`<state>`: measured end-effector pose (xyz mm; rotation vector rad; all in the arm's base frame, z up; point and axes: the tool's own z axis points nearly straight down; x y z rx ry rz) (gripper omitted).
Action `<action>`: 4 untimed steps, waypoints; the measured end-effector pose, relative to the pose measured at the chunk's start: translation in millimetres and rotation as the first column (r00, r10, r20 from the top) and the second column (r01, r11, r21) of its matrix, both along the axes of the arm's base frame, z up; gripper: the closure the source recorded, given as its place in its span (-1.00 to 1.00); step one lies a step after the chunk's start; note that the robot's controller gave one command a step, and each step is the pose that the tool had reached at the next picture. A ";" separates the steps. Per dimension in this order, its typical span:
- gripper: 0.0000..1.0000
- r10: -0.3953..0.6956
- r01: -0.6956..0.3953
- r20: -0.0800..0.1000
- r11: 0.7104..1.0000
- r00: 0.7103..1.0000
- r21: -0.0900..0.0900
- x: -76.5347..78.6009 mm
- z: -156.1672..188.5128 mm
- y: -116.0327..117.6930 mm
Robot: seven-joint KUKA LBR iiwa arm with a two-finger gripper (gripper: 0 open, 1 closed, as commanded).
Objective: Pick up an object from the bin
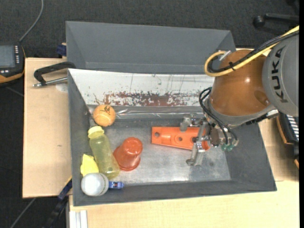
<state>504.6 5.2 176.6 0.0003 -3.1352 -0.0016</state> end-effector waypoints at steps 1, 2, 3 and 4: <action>-1.00 0.000 0.000 0.007 1.000 1.000 0.000 1.2 4.1 0.0; -1.00 0.093 -0.093 0.011 0.996 0.996 -0.001 9.2 -10.0 2.5; -1.00 0.268 -0.268 0.007 0.963 0.963 0.000 19.6 -42.5 19.1; -1.00 0.159 -0.159 0.009 0.987 0.987 0.001 28.8 -62.0 16.4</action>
Offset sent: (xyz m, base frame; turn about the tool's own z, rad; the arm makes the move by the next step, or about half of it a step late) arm 0.0255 0.0087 -0.0612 -0.3364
